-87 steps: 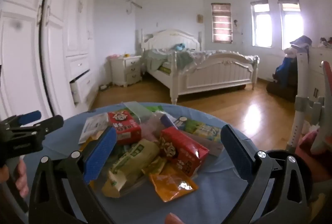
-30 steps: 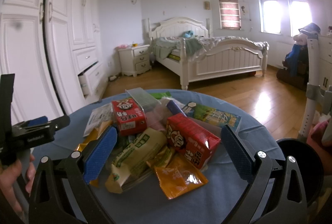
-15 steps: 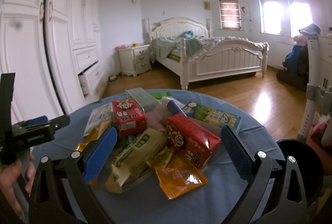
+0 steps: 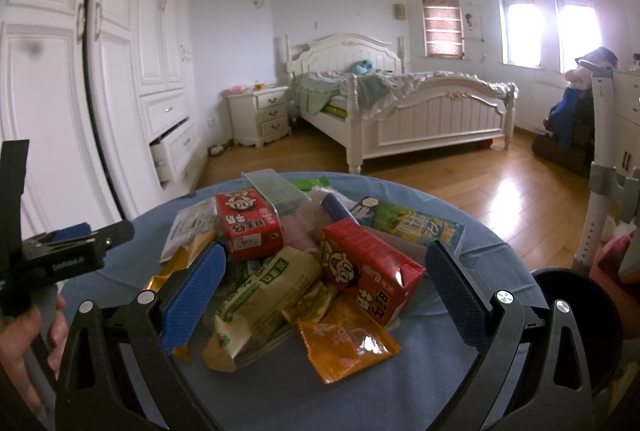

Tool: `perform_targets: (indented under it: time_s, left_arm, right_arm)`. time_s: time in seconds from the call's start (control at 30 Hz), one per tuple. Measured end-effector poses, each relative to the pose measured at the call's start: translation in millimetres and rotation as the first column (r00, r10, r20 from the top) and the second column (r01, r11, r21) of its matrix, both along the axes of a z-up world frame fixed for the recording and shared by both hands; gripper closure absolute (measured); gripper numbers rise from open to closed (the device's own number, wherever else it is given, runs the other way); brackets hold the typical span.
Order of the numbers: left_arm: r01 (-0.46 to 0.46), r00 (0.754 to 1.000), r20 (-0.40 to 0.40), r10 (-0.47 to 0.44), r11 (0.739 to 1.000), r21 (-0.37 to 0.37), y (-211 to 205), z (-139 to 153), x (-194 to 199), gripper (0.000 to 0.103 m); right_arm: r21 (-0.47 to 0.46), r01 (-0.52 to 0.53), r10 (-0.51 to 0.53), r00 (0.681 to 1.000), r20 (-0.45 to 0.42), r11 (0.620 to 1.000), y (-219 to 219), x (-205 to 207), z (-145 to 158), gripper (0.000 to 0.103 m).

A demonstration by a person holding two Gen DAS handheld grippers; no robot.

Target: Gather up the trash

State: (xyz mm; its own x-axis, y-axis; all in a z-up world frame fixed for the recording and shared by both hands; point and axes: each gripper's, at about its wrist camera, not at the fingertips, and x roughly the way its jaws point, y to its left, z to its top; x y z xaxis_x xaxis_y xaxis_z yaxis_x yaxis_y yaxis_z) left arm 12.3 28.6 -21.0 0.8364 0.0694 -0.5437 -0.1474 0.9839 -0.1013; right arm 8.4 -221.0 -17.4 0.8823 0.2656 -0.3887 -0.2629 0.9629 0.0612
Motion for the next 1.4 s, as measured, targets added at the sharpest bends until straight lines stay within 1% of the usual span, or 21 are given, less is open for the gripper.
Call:
perform_targets:
  time_s: [0.33,0.4,0.47,0.53,0.63,0.73,0.77,0.8,0.83,0.9,0.93,0.97,1.0,1.03,1.07,1.1,1.17,1.27,1.33,1.4]
  left_arm:
    - [0.001,1.000,0.000,-0.001,1.000,-0.002,1,0,0,0.005]
    - [-0.001,1.000,0.001,0.001,1.000,-0.010,3,-1,1,0.005]
    - [0.004,1.000,-0.007,-0.005,0.999,-0.043,10,-3,2,0.005]
    - [0.014,0.999,-0.027,-0.017,0.995,-0.099,21,-6,6,0.005]
    - [0.031,0.998,-0.042,-0.038,0.988,-0.150,37,-9,11,0.005]
    - [0.082,0.994,-0.057,-0.096,0.976,-0.204,50,-5,24,0.005]
    - [0.094,0.992,-0.065,-0.111,0.971,-0.218,51,-5,30,0.005]
    - [0.110,0.988,-0.078,-0.132,0.965,-0.238,54,-5,38,0.005]
    - [0.121,0.985,-0.087,-0.147,0.961,-0.249,54,-6,43,0.005]
    - [0.140,0.979,-0.108,-0.173,0.955,-0.262,53,-7,56,0.005]
    - [0.143,0.976,-0.123,-0.181,0.954,-0.265,53,-7,62,0.005]
    - [0.144,0.973,-0.135,-0.185,0.953,-0.267,53,-7,67,0.005]
    - [0.144,0.971,-0.146,-0.188,0.952,-0.269,53,-8,73,0.005]
    - [0.143,0.968,-0.162,-0.191,0.952,-0.270,52,-9,78,0.005]
    - [0.146,0.965,-0.173,-0.198,0.951,-0.274,50,-10,83,0.005]
    - [0.150,0.962,-0.180,-0.204,0.949,-0.277,50,-12,84,0.005]
    - [0.160,0.952,-0.209,-0.222,0.947,-0.277,45,-15,92,0.005]
    - [0.180,0.942,-0.231,-0.245,0.946,-0.268,38,-16,99,0.005]
    - [0.191,0.932,-0.257,-0.257,0.948,-0.256,32,-20,109,0.005]
    - [0.203,0.920,-0.277,-0.276,0.942,-0.266,27,-23,118,0.005]
  right_arm:
    - [-0.001,0.000,0.000,1.000,0.000,1.000,0,0,0,0.004]
    - [-0.003,-0.003,0.003,1.000,-0.006,1.000,1,1,0,0.004]
    - [-0.004,-0.014,0.014,1.000,-0.018,1.000,1,3,-1,0.004]
    - [-0.002,-0.045,0.045,0.998,-0.041,0.999,2,6,-1,0.004]
    - [-0.013,-0.123,0.121,0.989,-0.089,0.992,11,6,3,0.004]
    - [-0.040,-0.251,0.243,0.958,-0.149,0.967,34,4,8,0.005]
    - [-0.048,-0.297,0.285,0.942,-0.176,0.954,46,4,8,0.006]
    - [-0.058,-0.338,0.321,0.925,-0.202,0.939,58,4,6,0.008]
    - [-0.070,-0.363,0.341,0.915,-0.216,0.929,69,3,6,0.011]
    - [-0.123,-0.381,0.346,0.909,-0.233,0.916,91,8,2,0.012]
    - [-0.145,-0.380,0.339,0.908,-0.245,0.913,99,12,0,0.015]
    - [-0.169,-0.371,0.320,0.909,-0.267,0.913,106,19,-4,0.024]
    - [-0.184,-0.358,0.295,0.907,-0.299,0.915,111,28,-9,0.031]
    - [-0.182,-0.355,0.282,0.900,-0.331,0.917,115,36,-15,0.046]
    - [-0.169,-0.356,0.272,0.884,-0.380,0.919,116,46,-21,0.060]
    - [-0.140,-0.357,0.274,0.871,-0.408,0.924,117,55,-26,0.061]
    - [-0.091,-0.353,0.287,0.864,-0.414,0.931,109,60,-27,0.063]
    - [-0.058,-0.339,0.292,0.874,-0.388,0.939,95,58,-21,0.064]
    - [-0.016,-0.328,0.297,0.874,-0.384,0.945,80,57,-17,0.064]
    - [0.047,-0.315,0.309,0.876,-0.371,0.948,60,53,-11,0.064]
